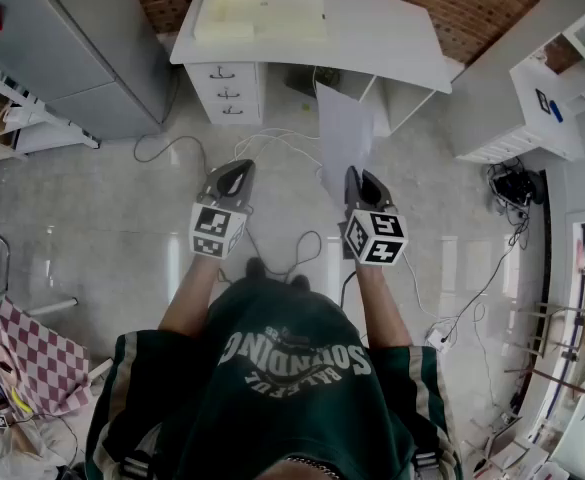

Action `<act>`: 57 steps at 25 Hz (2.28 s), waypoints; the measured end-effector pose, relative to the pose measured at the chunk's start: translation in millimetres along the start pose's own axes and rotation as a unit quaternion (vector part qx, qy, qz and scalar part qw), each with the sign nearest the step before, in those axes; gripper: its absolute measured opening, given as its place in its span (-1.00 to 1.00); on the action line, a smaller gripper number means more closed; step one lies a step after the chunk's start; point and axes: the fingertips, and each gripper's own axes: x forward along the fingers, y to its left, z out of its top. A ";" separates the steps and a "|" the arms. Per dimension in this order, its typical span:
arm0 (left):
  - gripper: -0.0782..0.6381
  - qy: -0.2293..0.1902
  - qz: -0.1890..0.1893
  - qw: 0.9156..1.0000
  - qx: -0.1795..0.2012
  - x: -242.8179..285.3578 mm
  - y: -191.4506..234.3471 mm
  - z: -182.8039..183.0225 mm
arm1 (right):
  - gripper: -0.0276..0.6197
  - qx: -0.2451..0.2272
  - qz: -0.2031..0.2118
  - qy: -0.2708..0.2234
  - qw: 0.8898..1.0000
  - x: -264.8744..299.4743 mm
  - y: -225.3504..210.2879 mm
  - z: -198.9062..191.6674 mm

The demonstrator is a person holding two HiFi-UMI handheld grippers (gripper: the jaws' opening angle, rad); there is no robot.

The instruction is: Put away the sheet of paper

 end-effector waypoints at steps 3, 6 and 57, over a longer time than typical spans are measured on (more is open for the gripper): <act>-0.76 0.003 0.000 1.000 -0.003 -4.0 1.0 -3.7 | -0.91 0.000 -0.002 0.001 1.000 -1.9 2.2 -1.9; -0.76 0.003 0.002 1.000 -0.006 -5.5 4.2 -3.9 | -0.91 -0.002 -0.002 0.001 1.000 -0.9 4.7 -1.1; -0.76 0.026 0.016 0.999 -0.017 95.8 143.2 -12.2 | -0.91 0.004 0.015 0.014 1.000 174.0 13.7 42.9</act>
